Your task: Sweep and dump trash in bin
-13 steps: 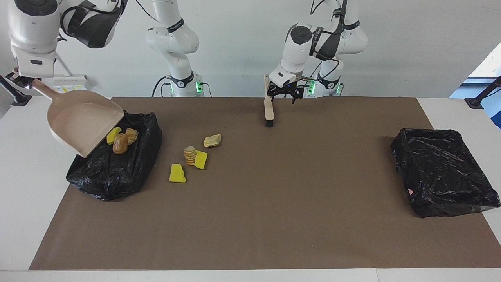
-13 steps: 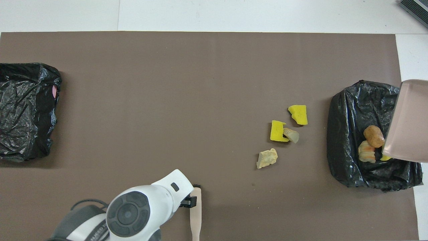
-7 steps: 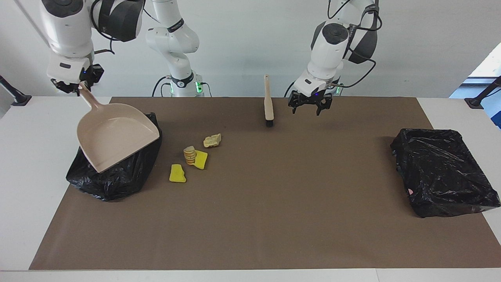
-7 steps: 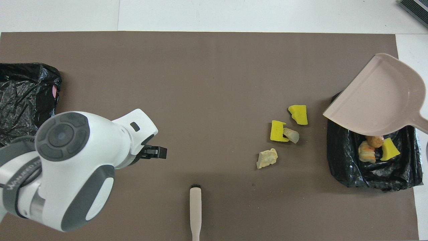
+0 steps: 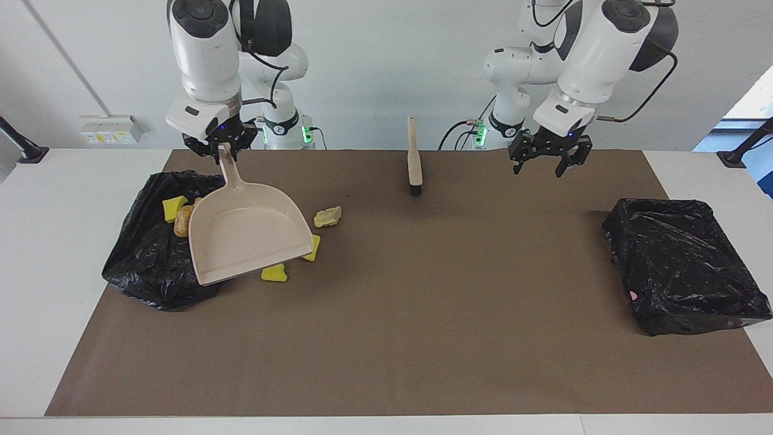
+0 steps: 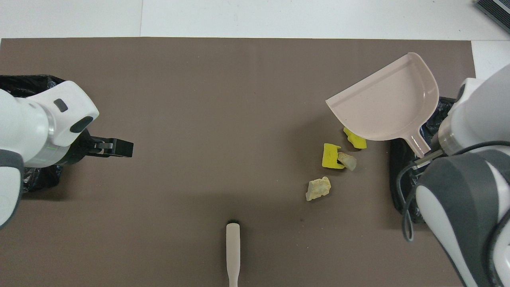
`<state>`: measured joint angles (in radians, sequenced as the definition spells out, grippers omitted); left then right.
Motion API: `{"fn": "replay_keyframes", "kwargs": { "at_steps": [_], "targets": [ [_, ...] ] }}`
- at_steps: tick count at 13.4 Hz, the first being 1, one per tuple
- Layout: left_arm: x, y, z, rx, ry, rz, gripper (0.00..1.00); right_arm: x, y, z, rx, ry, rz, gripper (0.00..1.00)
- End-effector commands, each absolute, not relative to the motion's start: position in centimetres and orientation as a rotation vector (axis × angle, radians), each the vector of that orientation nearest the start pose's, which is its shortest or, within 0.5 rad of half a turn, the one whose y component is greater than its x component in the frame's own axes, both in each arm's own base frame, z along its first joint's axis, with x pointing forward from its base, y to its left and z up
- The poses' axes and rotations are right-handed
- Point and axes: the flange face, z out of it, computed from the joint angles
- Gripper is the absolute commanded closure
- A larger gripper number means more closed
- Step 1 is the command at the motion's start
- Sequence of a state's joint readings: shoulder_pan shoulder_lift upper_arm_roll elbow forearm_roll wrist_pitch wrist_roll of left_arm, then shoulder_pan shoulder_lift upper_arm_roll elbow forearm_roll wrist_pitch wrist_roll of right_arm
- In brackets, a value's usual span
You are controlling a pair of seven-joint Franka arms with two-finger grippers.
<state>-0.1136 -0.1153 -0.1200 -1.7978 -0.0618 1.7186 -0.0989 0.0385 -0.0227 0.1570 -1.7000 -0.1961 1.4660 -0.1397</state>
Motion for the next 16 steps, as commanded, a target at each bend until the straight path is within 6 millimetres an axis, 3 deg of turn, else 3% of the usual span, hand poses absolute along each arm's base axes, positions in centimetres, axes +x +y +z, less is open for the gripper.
{"fn": "replay_keyframes", "kwargs": {
  "at_steps": [1, 4, 8, 10, 14, 16],
  "targets": [
    [52.0, -11.0, 62.0, -3.171, 0.215, -0.078, 0.00, 54.0, 12.1, 56.1, -3.259, -0.277, 0.305, 1.00],
    [52.1, -8.6, 64.6, -3.072, 0.330, -0.083, 0.00, 55.7, 17.8, 54.2, -3.257, -0.117, 0.305, 1.00],
    [51.9, -6.7, 65.3, -3.067, 0.332, -0.045, 0.00, 57.1, 25.0, 51.7, -3.151, 0.058, 0.249, 1.00],
    [52.5, -6.3, 66.2, -3.067, 0.336, -0.032, 0.00, 57.7, 26.8, 50.5, -3.073, 0.060, 0.236, 1.00],
    [53.5, -4.4, 67.6, -3.069, 0.344, -0.001, 0.00, 56.8, 35.0, 45.7, -3.044, 0.006, 0.244, 1.00],
    [53.4, -3.5, 67.6, -3.067, 0.365, 0.008, 0.00, 57.4, 39.4, 44.2, -3.019, 0.039, 0.221, 1.00]
  ]
}}
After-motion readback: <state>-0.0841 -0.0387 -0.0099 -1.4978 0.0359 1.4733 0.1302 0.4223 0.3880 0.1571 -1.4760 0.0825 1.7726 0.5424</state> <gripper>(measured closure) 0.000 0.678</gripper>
